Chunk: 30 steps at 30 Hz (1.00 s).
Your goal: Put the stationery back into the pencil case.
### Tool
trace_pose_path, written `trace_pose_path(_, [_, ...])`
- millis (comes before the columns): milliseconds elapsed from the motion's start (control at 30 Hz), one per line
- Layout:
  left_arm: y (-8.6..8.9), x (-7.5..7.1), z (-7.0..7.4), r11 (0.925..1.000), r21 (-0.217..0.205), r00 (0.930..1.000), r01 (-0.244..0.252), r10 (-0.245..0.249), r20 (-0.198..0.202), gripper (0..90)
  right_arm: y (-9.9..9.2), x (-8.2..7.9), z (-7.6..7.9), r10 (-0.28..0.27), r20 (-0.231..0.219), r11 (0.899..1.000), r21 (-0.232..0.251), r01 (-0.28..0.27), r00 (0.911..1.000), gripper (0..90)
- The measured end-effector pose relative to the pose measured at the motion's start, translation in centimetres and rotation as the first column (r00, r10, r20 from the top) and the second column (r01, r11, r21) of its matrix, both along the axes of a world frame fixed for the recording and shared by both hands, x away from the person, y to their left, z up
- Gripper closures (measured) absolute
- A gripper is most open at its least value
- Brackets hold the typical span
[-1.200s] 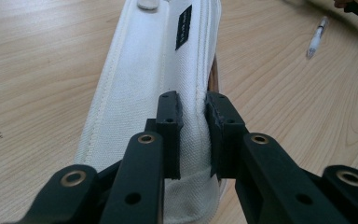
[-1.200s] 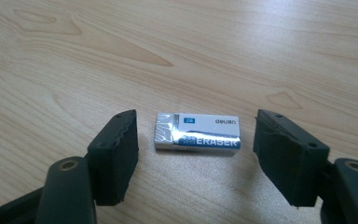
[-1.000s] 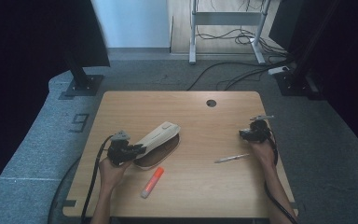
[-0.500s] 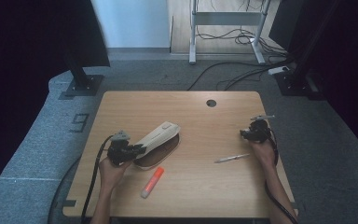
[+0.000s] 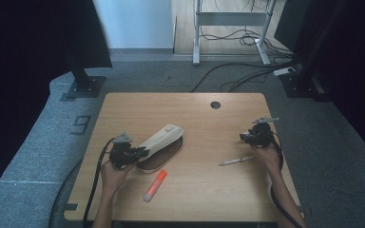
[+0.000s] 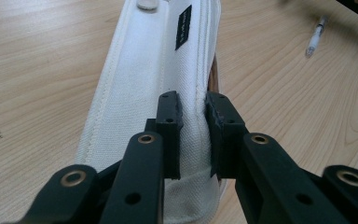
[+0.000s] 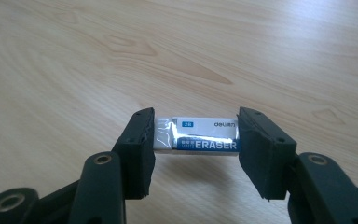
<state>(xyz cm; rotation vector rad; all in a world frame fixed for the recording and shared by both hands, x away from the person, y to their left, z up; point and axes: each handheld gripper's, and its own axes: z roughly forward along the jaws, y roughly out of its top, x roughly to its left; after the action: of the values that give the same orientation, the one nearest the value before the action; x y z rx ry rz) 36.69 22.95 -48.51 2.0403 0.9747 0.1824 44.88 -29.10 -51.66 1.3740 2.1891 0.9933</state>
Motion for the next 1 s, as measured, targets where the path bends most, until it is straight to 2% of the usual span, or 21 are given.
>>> trace_pose_path(267, [0.0,0.0,0.0,1.0,-0.001,1.0,0.0,0.0,0.0,76.3,2.2,-1.2,1.5,0.075,0.022,0.997,-0.005,-0.075,0.9969,46.7])
trace_pose_path(633, [0.0,-0.1,0.0,1.0,-0.001,1.0,-0.001,0.001,0.001,76.3,4.8,-2.1,2.3,0.146,0.038,0.989,0.004,-0.146,0.9886,46.8])
trace_pose_path(767, [0.0,-0.1,0.0,1.0,-0.001,1.0,-0.001,0.001,0.001,76.3,6.0,-2.4,2.6,0.179,0.041,0.984,0.009,-0.179,0.983,46.8])
trace_pose_path(1000, [0.0,-0.1,0.1,1.0,0.0,1.0,-0.001,0.001,0.003,76.3,8.8,-2.9,3.1,0.248,0.05,0.968,0.02,-0.25,0.9674,46.8])
